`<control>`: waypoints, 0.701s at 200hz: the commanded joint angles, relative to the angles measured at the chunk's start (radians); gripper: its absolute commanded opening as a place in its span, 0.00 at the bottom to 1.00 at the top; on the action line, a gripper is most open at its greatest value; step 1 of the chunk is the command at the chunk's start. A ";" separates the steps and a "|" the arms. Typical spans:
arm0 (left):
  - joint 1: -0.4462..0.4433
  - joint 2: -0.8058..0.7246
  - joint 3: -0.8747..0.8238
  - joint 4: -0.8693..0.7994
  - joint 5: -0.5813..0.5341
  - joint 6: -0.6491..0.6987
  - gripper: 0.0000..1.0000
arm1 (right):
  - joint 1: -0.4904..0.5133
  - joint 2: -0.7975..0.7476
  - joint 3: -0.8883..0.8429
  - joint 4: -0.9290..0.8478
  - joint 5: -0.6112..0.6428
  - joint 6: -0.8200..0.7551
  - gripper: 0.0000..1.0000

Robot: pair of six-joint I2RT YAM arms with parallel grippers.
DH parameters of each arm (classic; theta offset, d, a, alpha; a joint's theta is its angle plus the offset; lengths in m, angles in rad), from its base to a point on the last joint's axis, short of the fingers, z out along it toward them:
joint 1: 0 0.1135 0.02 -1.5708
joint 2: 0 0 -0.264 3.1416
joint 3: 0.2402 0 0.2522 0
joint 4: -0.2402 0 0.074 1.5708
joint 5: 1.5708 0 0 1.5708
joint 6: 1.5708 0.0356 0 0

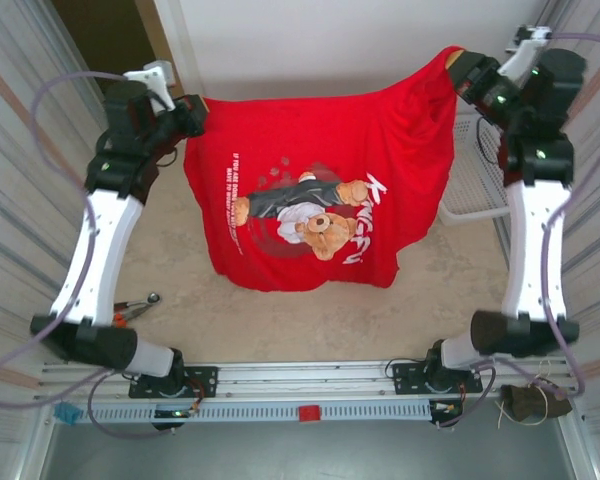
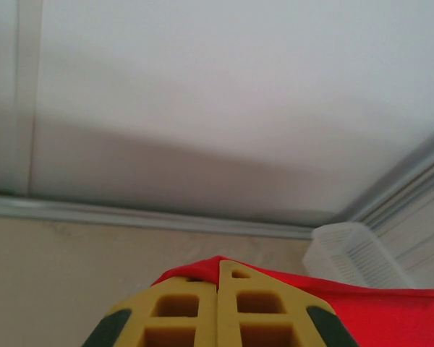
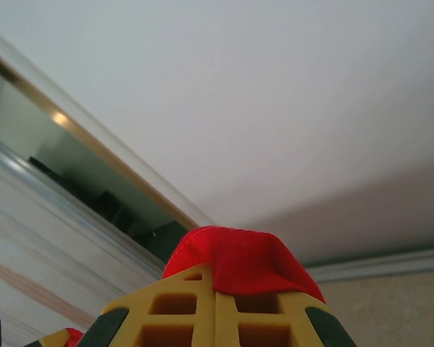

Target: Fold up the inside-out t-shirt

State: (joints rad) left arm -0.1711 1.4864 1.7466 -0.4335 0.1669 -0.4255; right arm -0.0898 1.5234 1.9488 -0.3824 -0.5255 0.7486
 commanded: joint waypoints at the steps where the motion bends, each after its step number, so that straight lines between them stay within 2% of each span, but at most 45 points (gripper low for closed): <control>1: 0.045 0.130 0.106 0.006 0.030 0.011 0.00 | -0.003 0.131 0.092 0.021 -0.027 0.007 0.00; 26: 0.062 0.267 0.294 -0.029 0.078 0.001 0.00 | 0.003 0.291 0.307 0.011 -0.079 0.060 0.00; 56: 0.060 0.329 0.501 -0.043 0.108 -0.015 0.00 | 0.006 0.391 0.597 -0.021 -0.097 0.111 0.00; 79: 0.061 0.322 0.556 -0.056 0.138 -0.021 0.00 | 0.003 0.375 0.630 -0.016 -0.105 0.129 0.00; 98: 0.055 0.246 0.421 -0.027 0.151 -0.010 0.00 | 0.014 0.261 0.441 0.015 -0.111 0.086 0.00; 140: 0.042 -0.070 -0.289 0.168 0.129 -0.026 0.00 | 0.067 -0.205 -0.409 0.176 -0.035 0.019 0.00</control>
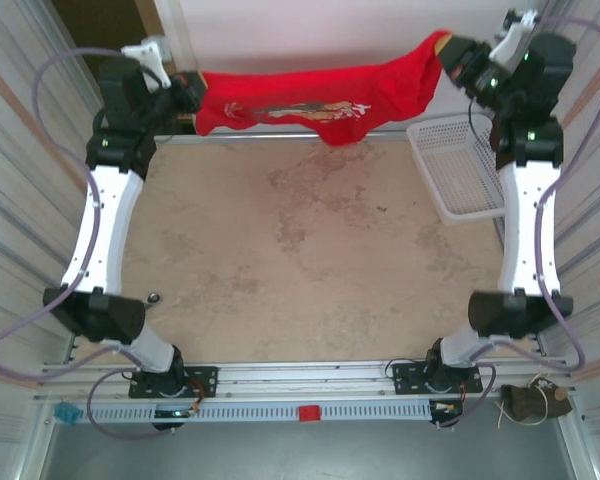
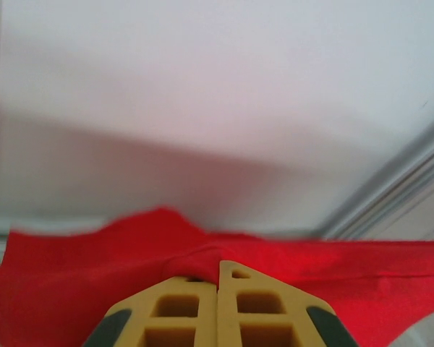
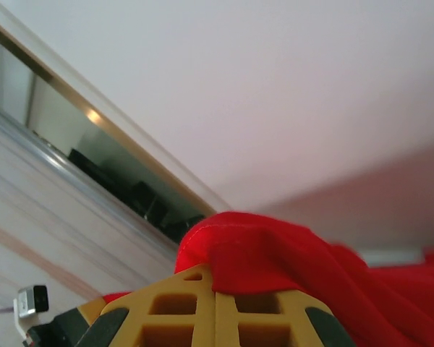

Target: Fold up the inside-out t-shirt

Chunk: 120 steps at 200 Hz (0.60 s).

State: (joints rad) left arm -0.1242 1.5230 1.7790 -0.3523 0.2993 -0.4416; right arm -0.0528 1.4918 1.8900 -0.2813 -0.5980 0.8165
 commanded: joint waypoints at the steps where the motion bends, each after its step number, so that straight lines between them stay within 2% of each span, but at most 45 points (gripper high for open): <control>1: -0.005 -0.114 -0.338 0.089 -0.004 -0.012 0.00 | 0.033 -0.185 -0.372 0.077 0.040 -0.051 0.00; 29: -0.015 -0.283 -0.772 0.184 -0.021 -0.059 0.00 | 0.157 -0.492 -0.888 -0.015 0.210 -0.122 0.00; 49: -0.037 -0.369 -1.008 0.225 -0.019 -0.092 0.01 | 0.283 -0.737 -1.194 -0.075 0.390 -0.024 0.00; 56: -0.048 -0.395 -1.069 0.230 -0.021 -0.099 0.11 | 0.336 -0.826 -1.278 -0.116 0.466 0.029 0.00; 62: -0.056 -0.417 -1.108 0.224 -0.028 -0.106 0.23 | 0.378 -0.902 -1.335 -0.166 0.531 0.076 0.00; 69: -0.063 -0.448 -1.140 0.203 -0.040 -0.112 0.42 | 0.421 -0.989 -1.389 -0.230 0.590 0.132 0.00; 78: -0.065 -0.496 -1.172 0.165 -0.063 -0.115 0.57 | 0.458 -1.093 -1.435 -0.320 0.655 0.187 0.00; 81: -0.065 -0.516 -1.180 0.156 -0.076 -0.113 0.60 | 0.464 -1.125 -1.444 -0.350 0.670 0.201 0.06; 92: -0.063 -0.579 -1.190 0.107 -0.130 -0.105 0.71 | 0.472 -1.213 -1.450 -0.448 0.711 0.226 0.46; 99: -0.057 -0.611 -1.181 0.070 -0.160 -0.091 0.73 | 0.471 -1.245 -1.439 -0.488 0.728 0.226 0.61; 108: -0.045 -0.641 -1.158 0.021 -0.190 -0.079 0.76 | 0.470 -1.251 -1.411 -0.523 0.756 0.210 0.70; 120: -0.028 -0.655 -1.116 -0.051 -0.237 -0.082 0.77 | 0.469 -1.203 -1.366 -0.535 0.772 0.165 0.72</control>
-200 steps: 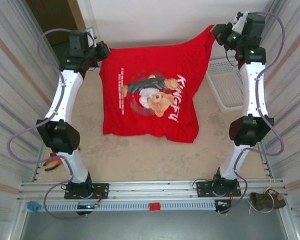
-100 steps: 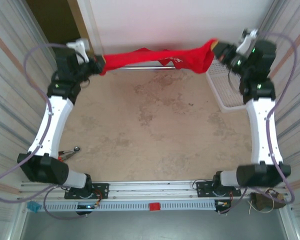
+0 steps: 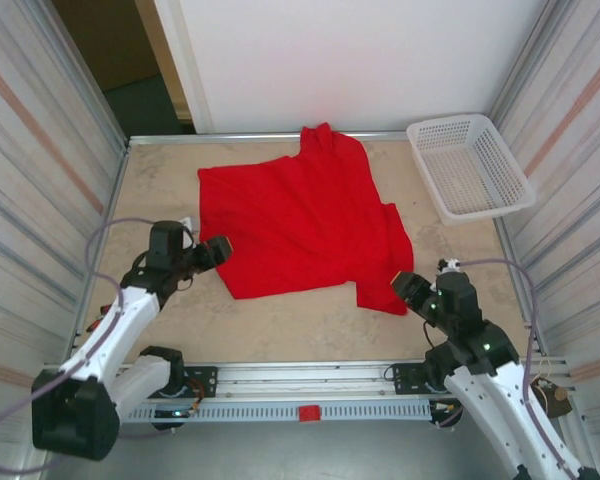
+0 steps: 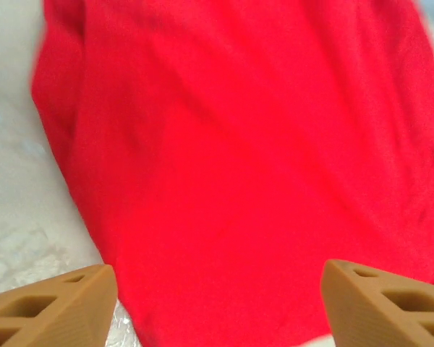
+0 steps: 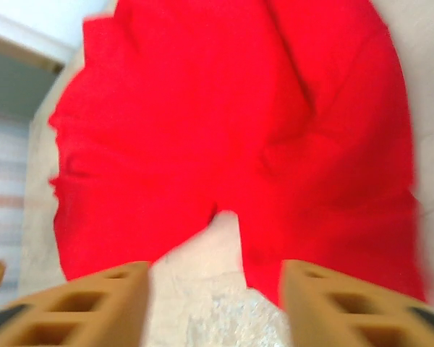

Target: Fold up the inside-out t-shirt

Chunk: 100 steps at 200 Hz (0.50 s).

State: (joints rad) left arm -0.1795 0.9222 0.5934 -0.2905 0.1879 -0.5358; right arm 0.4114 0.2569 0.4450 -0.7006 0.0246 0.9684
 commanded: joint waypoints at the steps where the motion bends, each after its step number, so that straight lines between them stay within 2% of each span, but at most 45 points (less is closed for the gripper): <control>1: 0.028 -0.055 0.072 -0.119 -0.131 0.011 0.77 | 0.004 0.038 0.083 -0.116 0.149 0.009 0.72; 14: 0.032 -0.049 0.119 -0.204 -0.171 -0.010 0.76 | 0.004 0.133 0.132 -0.118 0.145 -0.036 0.73; 36: 0.016 -0.042 0.127 -0.309 -0.170 -0.091 0.72 | 0.006 0.305 0.197 -0.105 0.111 -0.102 0.72; 45: -0.011 -0.055 0.100 -0.309 -0.169 -0.122 0.70 | 0.006 0.356 0.207 -0.078 0.086 -0.129 0.72; 67: -0.139 -0.062 0.023 -0.305 -0.226 -0.208 0.67 | 0.006 0.471 0.209 0.016 0.014 -0.166 0.72; 83: -0.185 -0.025 -0.012 -0.305 -0.258 -0.268 0.68 | 0.006 0.568 0.216 0.087 -0.040 -0.182 0.72; 100: -0.197 0.015 -0.036 -0.260 -0.289 -0.288 0.69 | 0.009 0.670 0.228 0.156 -0.061 -0.199 0.71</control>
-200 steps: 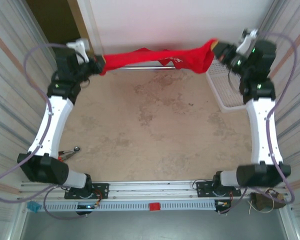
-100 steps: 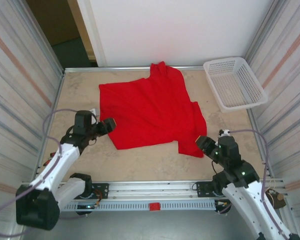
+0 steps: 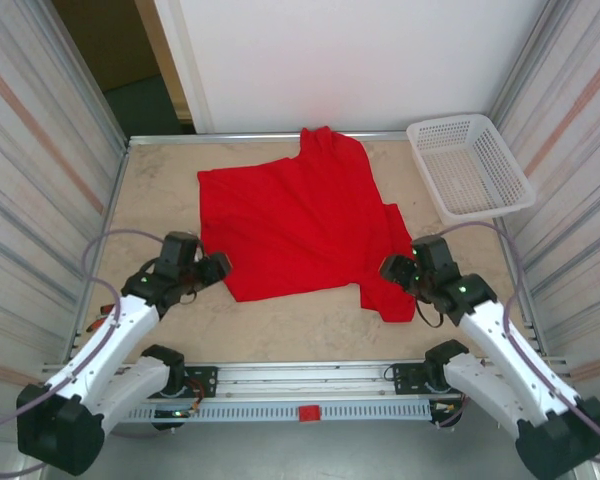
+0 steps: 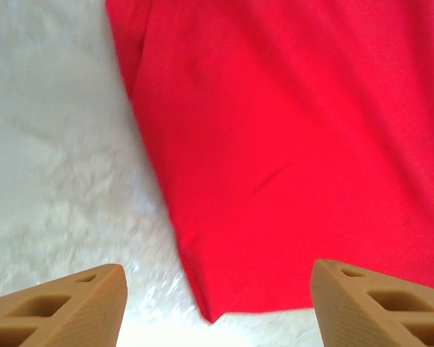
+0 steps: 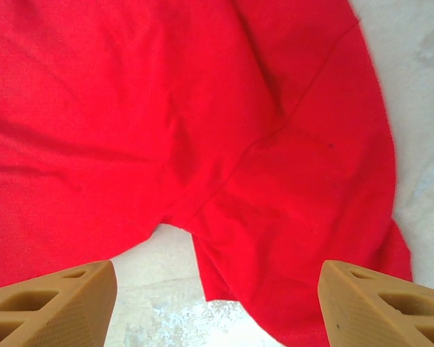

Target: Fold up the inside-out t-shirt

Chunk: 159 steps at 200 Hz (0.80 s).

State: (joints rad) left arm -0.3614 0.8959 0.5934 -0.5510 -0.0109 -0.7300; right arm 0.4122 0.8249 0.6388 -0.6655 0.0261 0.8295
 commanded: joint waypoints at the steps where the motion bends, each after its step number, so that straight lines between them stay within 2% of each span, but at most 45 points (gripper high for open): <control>1: -0.015 0.043 -0.036 0.004 -0.094 -0.093 0.69 | 0.008 0.107 0.035 0.125 -0.062 -0.061 0.71; 27: 0.018 0.117 -0.013 0.124 -0.125 -0.014 0.68 | -0.003 0.226 0.041 0.207 -0.033 -0.073 0.70; 58: 0.095 0.293 0.089 0.251 -0.024 0.147 0.66 | -0.054 0.336 0.027 0.290 -0.063 -0.064 0.69; 81: 0.102 0.462 0.208 0.231 0.018 0.214 0.67 | -0.095 0.403 0.017 0.346 -0.102 -0.055 0.69; 115: 0.093 0.636 0.313 0.158 -0.028 0.181 0.66 | -0.127 0.471 0.002 0.394 -0.110 -0.034 0.69; 159: 0.081 0.719 0.307 0.134 -0.057 0.109 0.56 | -0.186 0.503 -0.044 0.425 -0.107 0.042 0.69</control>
State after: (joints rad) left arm -0.2707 1.5890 0.8967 -0.3702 -0.0391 -0.5888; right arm 0.2562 1.3148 0.6285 -0.2642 -0.0799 0.8143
